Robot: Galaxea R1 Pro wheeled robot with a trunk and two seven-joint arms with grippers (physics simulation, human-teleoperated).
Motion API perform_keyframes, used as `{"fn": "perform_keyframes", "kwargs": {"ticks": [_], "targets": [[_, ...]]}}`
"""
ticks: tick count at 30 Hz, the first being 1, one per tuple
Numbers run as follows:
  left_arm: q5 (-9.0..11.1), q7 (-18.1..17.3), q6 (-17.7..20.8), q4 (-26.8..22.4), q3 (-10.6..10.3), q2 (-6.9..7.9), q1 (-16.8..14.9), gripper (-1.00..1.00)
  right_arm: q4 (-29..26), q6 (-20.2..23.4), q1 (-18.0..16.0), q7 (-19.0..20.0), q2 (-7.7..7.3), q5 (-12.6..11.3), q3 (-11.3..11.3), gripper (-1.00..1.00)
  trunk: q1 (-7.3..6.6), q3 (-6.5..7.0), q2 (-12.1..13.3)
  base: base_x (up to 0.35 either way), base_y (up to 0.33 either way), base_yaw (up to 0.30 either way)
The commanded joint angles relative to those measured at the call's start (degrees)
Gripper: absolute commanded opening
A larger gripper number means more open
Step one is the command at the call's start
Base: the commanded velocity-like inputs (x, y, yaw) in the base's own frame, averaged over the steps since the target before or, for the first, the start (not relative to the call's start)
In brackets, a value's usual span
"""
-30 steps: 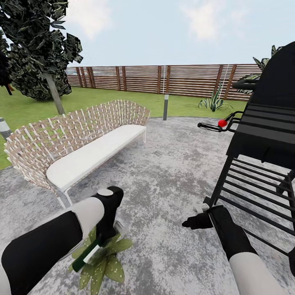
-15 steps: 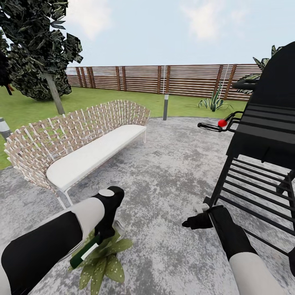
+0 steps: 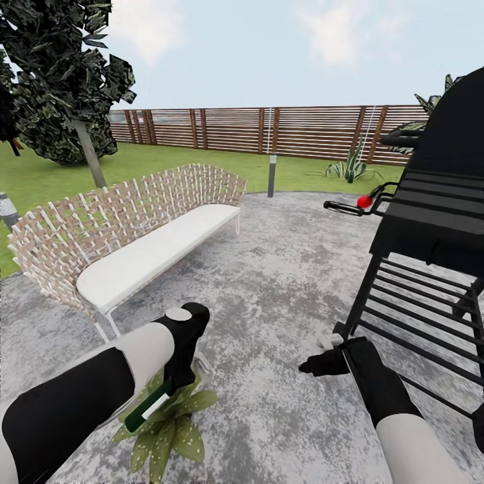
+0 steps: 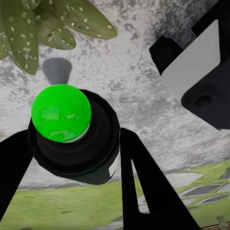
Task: Pick up the pesticide atomizer in the garden and spray insectifuge to fully cover both potted plants in the garden.
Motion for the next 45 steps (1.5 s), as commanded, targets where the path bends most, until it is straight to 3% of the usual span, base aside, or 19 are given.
{"fn": "perform_keyframes", "kwargs": {"ticks": [1, 12, 22, 34, 38, 45], "targets": [[-0.59, -0.51, 0.61, -0.03, 0.15, 0.00, -0.02, -1.00, -0.06, 0.11, -0.03, 0.57, 0.02, 0.60, -0.09, 1.00, -0.02, -0.05, -0.03, -0.177, 0.000, 0.000], [-0.57, -0.51, 0.59, 0.38, 0.06, 0.00, -0.02, -1.00, -0.06, 0.11, -0.02, 0.49, 0.02, 0.60, -0.09, 1.00, -0.02, -0.05, -0.03, -0.065, 0.020, 0.000], [-0.59, -0.51, 0.59, 0.19, 0.15, 0.00, -0.02, -1.00, -0.06, 0.11, -0.04, 0.51, 0.02, 0.60, -0.02, 1.00, -0.02, -0.05, -0.03, 0.000, 0.289, 0.000], [-0.40, -0.43, 0.52, 0.25, 0.07, 0.00, -0.02, -1.00, 0.13, 0.11, -0.04, 0.57, -1.77, 0.43, -1.19, 1.00, -0.02, -0.05, -0.03, -0.055, 0.275, 0.000], [-0.44, -0.42, 0.50, 0.30, 0.06, 0.00, 0.02, -1.00, 0.20, 0.11, -0.06, 0.55, -1.98, 0.42, -2.47, 1.00, -0.02, -0.05, -0.03, -0.132, 0.212, -0.004], [-0.40, -0.42, 0.50, 0.31, 0.06, 0.00, 0.06, -1.00, 0.20, 0.11, -0.04, 0.57, -2.00, 0.42, -2.72, 1.00, -0.02, 0.26, -0.03, -0.214, 0.187, -0.142]]}}
